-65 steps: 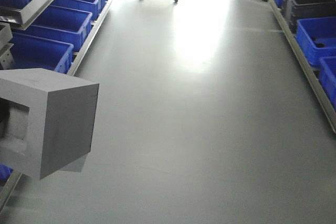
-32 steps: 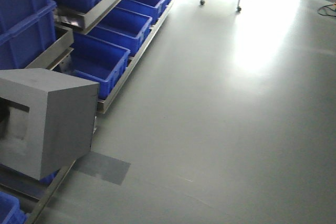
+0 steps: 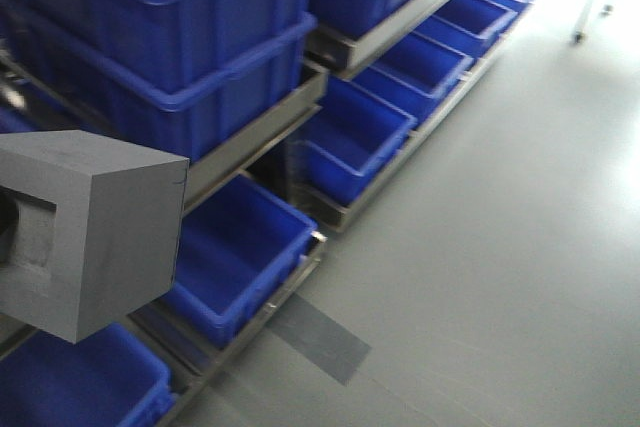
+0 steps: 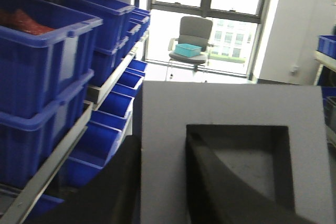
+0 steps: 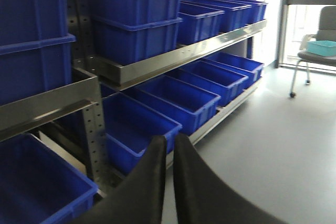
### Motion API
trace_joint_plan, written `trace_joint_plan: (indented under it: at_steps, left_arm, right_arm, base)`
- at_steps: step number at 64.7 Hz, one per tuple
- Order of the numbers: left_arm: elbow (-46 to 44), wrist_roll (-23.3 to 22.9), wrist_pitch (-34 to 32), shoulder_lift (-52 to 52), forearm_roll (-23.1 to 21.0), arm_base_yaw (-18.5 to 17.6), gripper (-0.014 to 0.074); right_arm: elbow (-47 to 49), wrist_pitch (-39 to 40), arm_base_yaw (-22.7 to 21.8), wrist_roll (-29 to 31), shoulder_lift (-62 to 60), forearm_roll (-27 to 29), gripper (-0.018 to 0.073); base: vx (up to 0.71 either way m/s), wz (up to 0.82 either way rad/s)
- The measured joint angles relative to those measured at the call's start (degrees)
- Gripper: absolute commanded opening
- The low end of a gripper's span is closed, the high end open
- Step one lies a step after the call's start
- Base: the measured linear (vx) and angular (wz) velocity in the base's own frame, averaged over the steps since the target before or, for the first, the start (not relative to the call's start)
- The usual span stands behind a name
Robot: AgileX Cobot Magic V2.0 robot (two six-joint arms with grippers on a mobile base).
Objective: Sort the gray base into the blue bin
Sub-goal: 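Turn the base to face the empty blue bin on the roller rack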
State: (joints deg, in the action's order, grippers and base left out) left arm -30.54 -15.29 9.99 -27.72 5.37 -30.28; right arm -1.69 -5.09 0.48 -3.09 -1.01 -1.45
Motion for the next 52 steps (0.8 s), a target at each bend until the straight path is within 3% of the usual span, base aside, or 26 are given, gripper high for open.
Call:
trace_joint_plan:
  at_steps: [52]
  left_arm:
    - [0.0, 0.0, 0.0, 0.0, 0.0, 0.0, 0.0004]
  right_arm:
    - [0.0, 0.0, 0.0, 0.0, 0.0, 0.0, -0.0004]
  base:
    - [0.19, 0.72]
